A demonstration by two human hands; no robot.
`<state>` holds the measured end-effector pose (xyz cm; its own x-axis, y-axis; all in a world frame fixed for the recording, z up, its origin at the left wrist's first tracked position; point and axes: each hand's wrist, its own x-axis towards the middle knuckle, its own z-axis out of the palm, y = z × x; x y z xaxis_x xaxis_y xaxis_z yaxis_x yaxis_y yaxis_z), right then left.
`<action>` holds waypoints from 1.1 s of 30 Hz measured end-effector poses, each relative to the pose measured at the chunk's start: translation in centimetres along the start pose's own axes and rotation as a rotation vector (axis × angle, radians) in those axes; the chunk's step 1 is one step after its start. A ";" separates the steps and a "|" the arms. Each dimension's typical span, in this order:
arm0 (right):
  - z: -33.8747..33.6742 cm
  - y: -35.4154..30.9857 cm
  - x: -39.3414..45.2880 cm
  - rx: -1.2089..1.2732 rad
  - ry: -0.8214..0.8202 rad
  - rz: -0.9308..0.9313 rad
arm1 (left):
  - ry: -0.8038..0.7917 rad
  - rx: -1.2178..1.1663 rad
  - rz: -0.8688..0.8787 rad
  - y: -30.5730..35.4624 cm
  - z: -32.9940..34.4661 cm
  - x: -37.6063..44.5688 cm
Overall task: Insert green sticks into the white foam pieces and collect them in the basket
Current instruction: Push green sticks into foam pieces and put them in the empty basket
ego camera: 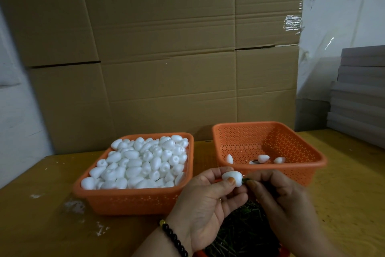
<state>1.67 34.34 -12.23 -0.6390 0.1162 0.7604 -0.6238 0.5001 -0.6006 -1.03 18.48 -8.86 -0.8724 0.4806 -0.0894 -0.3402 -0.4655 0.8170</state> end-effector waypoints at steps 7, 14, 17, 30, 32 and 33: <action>0.2 0.0 0.0 -0.010 0.000 -0.004 | 0.015 0.000 0.000 0.1 -0.1 0.1; 0.1 0.6 -0.2 0.108 -0.051 0.057 | 0.007 0.013 -0.046 0.2 -0.2 -0.1; 0.2 0.4 -0.2 0.114 -0.057 0.042 | -0.005 -0.071 -0.089 0.4 0.0 -0.1; 0.3 -0.3 0.0 -0.008 0.012 -0.146 | -0.108 -0.136 -0.123 0.0 -0.1 -0.3; 0.3 -0.4 0.1 -0.034 0.026 -0.174 | -0.110 -0.147 -0.107 -0.1 -0.1 -0.4; 0.3 -0.4 0.1 -0.045 0.031 -0.181 | -0.118 -0.150 -0.098 -0.1 -0.1 -0.4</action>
<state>1.78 33.91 -12.00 -0.5033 0.0466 0.8628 -0.7065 0.5527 -0.4420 -0.67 18.23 -9.02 -0.7881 0.6090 -0.0899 -0.4777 -0.5129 0.7133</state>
